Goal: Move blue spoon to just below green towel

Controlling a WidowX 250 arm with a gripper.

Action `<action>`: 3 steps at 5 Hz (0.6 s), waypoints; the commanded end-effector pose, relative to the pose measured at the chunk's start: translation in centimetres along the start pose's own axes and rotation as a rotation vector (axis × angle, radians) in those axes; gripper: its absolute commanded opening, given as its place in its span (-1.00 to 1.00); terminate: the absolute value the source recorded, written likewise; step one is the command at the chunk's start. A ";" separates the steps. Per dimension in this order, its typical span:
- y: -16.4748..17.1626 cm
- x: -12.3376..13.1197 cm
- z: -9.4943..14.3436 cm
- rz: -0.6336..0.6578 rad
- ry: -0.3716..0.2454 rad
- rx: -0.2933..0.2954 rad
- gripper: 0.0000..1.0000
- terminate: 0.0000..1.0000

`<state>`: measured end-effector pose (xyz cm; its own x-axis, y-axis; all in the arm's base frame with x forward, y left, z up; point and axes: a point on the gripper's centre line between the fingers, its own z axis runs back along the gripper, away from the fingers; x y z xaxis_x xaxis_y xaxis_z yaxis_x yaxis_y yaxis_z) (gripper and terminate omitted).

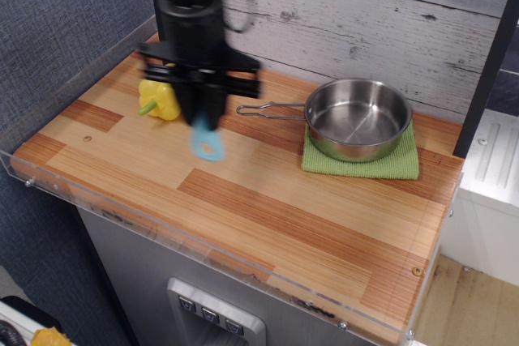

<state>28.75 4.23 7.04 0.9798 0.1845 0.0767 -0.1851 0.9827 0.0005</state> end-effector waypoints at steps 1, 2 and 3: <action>-10.0 -0.5 -2.6 -0.250 0.039 -0.014 -1.00 -1.00; -12.7 -2.2 -3.2 -0.313 0.076 0.020 -1.00 -1.00; -13.4 -3.1 -2.8 -0.330 0.067 0.035 -1.00 -1.00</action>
<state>29.15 -9.27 2.46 0.9894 -0.1365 -0.0492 0.1392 0.9887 0.0559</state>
